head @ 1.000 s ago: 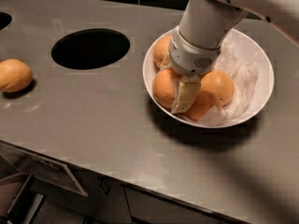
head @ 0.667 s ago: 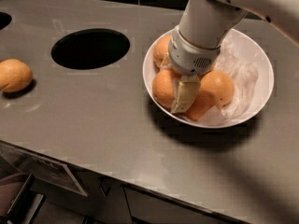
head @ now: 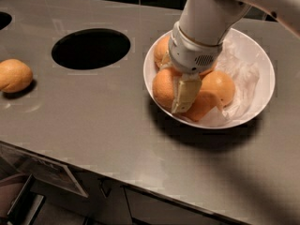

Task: Pick orange from white bowl

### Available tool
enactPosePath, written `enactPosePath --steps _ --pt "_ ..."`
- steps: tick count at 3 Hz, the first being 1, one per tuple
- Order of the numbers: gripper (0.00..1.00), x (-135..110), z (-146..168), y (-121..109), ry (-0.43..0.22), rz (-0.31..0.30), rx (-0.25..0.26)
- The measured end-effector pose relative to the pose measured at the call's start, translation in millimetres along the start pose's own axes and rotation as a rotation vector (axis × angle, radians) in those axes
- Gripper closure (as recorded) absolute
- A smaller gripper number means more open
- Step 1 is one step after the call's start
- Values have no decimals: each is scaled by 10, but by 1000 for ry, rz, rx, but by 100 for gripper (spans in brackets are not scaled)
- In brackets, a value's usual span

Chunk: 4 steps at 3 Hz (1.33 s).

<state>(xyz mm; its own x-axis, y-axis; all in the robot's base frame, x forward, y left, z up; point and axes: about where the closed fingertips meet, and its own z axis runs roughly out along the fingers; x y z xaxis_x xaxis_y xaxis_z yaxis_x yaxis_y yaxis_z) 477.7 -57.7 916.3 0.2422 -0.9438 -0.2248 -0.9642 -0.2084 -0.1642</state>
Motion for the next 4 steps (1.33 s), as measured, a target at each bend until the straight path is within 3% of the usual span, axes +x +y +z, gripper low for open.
enactPosePath --steps 2,3,4 --pt "100 -45 -379 78 4 -8 83" --pt "100 -108 -795 143 9 -26 174" --pt "100 -110 -797 143 9 -26 175"
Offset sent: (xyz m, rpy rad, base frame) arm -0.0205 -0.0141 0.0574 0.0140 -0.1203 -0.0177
